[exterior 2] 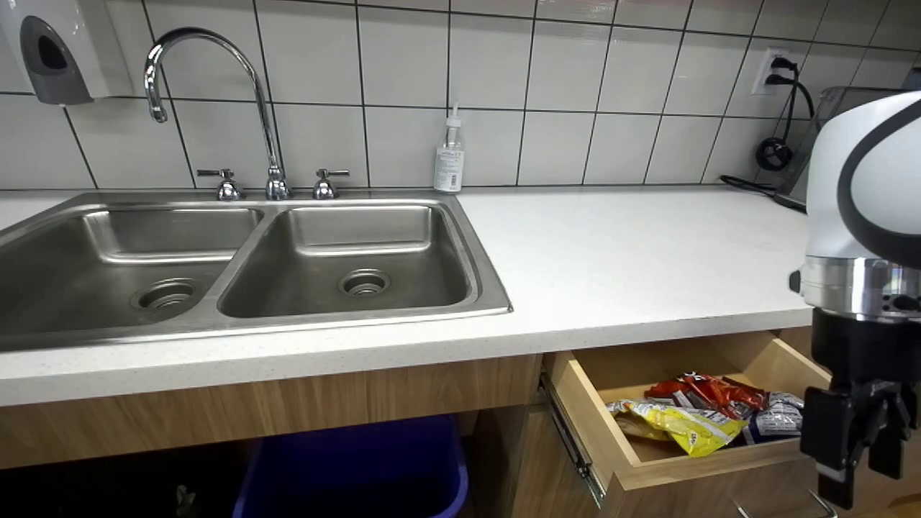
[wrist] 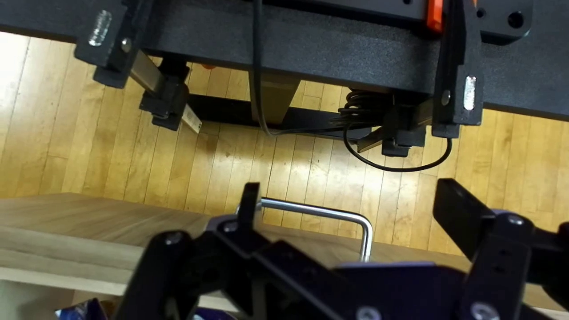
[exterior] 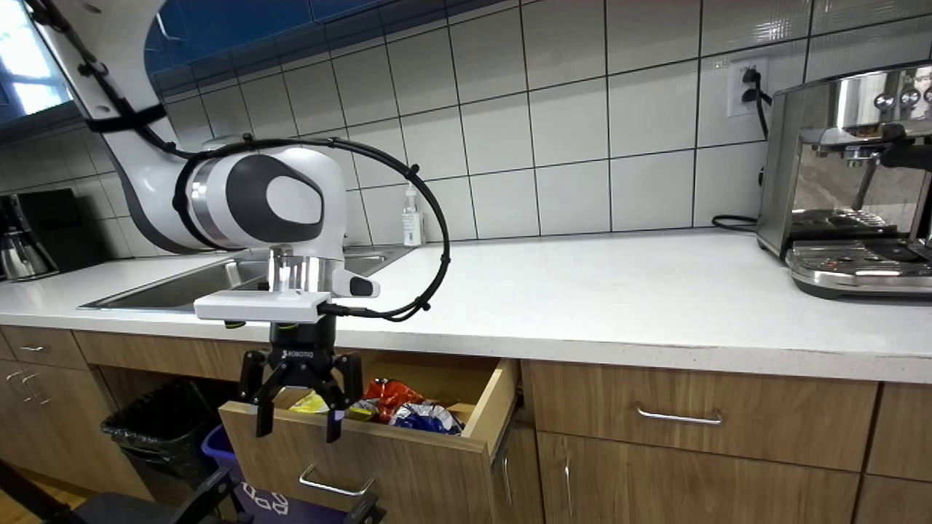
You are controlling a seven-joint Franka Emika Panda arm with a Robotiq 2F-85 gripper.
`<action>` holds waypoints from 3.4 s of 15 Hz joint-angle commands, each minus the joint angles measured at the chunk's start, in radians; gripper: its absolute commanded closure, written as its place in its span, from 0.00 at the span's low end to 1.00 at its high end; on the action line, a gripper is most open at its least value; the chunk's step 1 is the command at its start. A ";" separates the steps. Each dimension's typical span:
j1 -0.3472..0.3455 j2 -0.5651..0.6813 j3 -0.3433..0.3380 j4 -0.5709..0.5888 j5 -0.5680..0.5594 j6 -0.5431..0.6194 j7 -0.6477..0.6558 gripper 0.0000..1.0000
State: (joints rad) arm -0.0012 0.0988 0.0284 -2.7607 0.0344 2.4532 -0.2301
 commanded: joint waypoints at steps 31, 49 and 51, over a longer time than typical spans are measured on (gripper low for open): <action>0.022 0.168 -0.057 0.088 -0.186 0.292 0.251 0.00; 0.015 0.284 -0.066 0.273 -0.172 0.266 0.239 0.00; 0.014 0.293 -0.065 0.289 -0.169 0.265 0.239 0.00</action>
State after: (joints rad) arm 0.0123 0.3456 -0.0264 -2.5441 -0.1436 2.7200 0.0112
